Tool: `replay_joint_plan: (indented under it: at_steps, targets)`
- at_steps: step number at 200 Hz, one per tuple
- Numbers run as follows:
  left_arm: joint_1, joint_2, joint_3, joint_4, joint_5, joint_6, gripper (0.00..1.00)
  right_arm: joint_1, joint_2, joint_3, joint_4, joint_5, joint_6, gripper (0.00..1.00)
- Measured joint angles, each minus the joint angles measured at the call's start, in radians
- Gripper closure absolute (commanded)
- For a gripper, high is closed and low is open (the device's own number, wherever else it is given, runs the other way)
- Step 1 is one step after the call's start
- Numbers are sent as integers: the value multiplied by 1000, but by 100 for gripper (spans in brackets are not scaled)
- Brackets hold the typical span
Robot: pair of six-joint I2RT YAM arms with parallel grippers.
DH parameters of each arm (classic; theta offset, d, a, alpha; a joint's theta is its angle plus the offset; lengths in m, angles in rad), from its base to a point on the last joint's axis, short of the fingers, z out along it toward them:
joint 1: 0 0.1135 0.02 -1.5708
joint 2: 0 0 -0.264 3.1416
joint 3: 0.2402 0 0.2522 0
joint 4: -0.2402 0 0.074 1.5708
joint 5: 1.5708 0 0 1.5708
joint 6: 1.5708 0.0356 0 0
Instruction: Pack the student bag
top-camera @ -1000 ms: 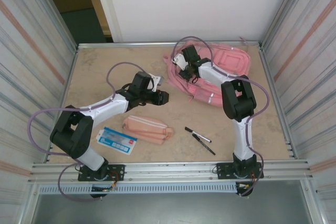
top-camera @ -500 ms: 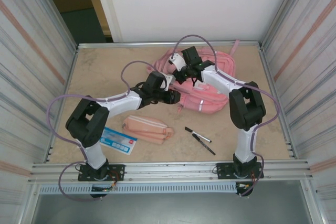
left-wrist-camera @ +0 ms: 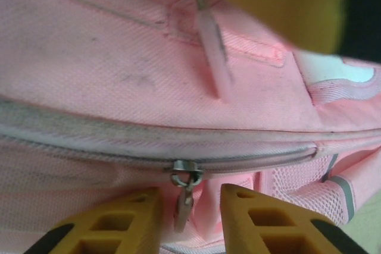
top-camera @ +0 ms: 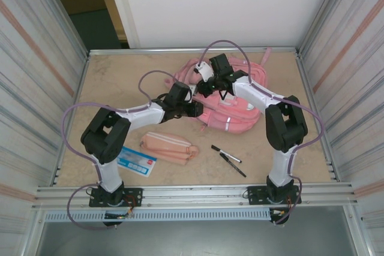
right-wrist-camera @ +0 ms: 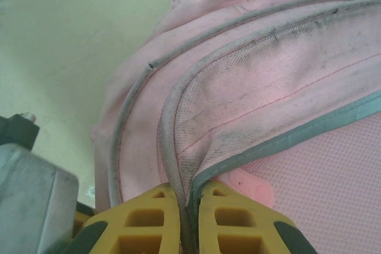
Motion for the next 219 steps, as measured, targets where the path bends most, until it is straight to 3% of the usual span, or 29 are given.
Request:
replay_joint_plan:
  at_steps: [20, 67, 115, 161, 189, 219]
  targets:
    - [0, 3, 0, -3, -7, -5, 100, -2, -3, 0, -5, 0, -2, 100]
    - [8, -78, -92, 21, -26, 66, 100, 14, -65, -59, -42, -24, -95, 100]
    - [122, -225, -204, 39, -8, 193, 100, 16, -108, -93, -96, -62, -243, 100]
    - [132, -277, -221, 5, -16, 337, 100, 35, -108, -93, -121, -69, -467, 100]
    - [138, -282, -219, -27, 1, 372, 100, 35, -108, -93, -137, -90, -682, 100]
    - [145, -317, -232, -35, 23, 379, 100, -18, -45, -7, -193, -232, -837, 100]
